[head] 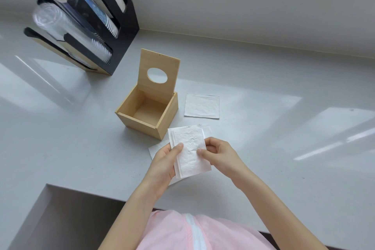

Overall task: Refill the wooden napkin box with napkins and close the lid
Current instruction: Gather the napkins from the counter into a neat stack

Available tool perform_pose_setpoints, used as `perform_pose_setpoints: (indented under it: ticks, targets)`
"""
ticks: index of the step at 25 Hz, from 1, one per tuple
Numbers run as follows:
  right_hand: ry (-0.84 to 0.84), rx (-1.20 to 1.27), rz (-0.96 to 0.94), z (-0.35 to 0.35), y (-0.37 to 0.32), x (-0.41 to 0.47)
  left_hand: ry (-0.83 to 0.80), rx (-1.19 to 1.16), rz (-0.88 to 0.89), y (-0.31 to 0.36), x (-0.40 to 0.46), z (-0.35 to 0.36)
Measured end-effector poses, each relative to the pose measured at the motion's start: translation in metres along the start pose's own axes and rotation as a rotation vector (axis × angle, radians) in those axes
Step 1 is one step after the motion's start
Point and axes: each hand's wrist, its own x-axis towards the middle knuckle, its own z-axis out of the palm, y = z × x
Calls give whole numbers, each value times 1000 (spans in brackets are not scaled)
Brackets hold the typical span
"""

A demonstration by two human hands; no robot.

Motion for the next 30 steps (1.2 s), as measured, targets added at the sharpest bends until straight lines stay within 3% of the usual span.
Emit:
perform_pose_setpoints:
  ticks: [6,9,12,16,18,24,30]
  targets:
    - [-23,-48,29,22,2,8,73,63,-15,0,-6,-22]
    - [123,-67,42,15,3,19,110,55,-40,2,-6,-32]
    - [353,-319,91,3,9,37,123,41,-52,3,-5,-39]
    - [420,-800,188,13,20,51,128,30,-66,3,-5,-43]
    - [482,-915,204,18,23,52,132,16,-71,3,-5,-44]
    - [420,-844,265,12,21,56,141,2,-83,1,-5,-45]
    - [392,-703,166,12,22,49,142,-8,-82,-1,-7,-46]
